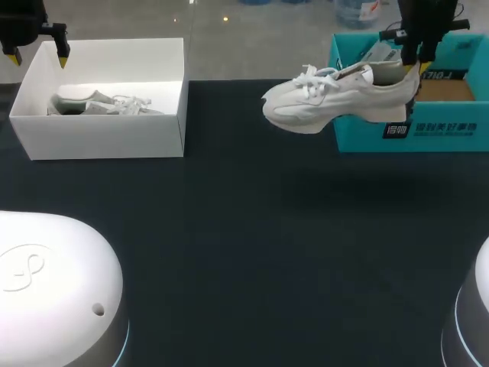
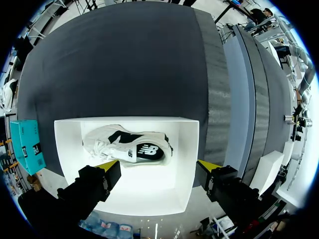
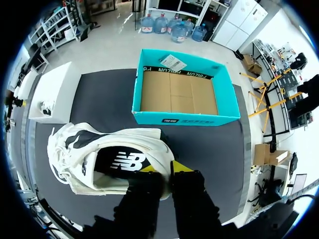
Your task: Take the shoe out of the shoebox, open the shoe tongue, remove and reinsert the insole, then place the shoe into the shoebox
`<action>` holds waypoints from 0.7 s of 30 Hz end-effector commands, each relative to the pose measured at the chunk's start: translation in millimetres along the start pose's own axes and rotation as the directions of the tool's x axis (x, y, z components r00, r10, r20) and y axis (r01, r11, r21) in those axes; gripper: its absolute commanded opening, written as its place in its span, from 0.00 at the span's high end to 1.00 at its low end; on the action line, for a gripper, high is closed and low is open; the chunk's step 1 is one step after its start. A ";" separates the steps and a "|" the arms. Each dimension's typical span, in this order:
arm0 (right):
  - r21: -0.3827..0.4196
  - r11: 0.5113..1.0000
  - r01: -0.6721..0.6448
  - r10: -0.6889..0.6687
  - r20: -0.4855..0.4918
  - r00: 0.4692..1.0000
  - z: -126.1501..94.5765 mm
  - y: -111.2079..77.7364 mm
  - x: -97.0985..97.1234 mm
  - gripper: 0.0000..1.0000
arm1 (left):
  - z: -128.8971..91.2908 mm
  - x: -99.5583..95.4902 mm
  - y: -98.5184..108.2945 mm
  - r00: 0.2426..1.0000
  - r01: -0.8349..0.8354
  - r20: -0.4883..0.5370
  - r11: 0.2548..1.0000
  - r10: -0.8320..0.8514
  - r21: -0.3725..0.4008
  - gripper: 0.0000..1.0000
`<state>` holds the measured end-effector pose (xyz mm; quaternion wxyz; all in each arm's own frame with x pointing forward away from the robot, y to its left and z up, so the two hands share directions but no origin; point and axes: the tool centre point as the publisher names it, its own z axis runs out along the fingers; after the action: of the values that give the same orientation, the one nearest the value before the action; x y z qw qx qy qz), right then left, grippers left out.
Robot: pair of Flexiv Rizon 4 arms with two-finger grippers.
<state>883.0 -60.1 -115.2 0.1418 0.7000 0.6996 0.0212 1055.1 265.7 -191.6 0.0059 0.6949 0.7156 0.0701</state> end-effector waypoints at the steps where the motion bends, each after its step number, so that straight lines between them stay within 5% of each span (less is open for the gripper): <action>1: -0.056 0.998 0.001 -0.001 0.010 1.000 -11.2 -30.8 21.3 1.00 | -0.4 0.3 -1.5 1.000 -0.001 -0.002 1.000 0.001 -0.003 0.00; 21: -0.018 1.000 0.010 -0.011 -0.054 0.998 -21.8 -138.2 121.5 1.00 | -0.4 0.3 -1.5 1.000 -0.001 -0.002 1.000 0.001 -0.003 0.00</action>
<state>750.9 52.8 -140.8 0.1252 0.6931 0.7086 0.0431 1055.1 265.8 -191.6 0.0059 0.6949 0.7157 0.0701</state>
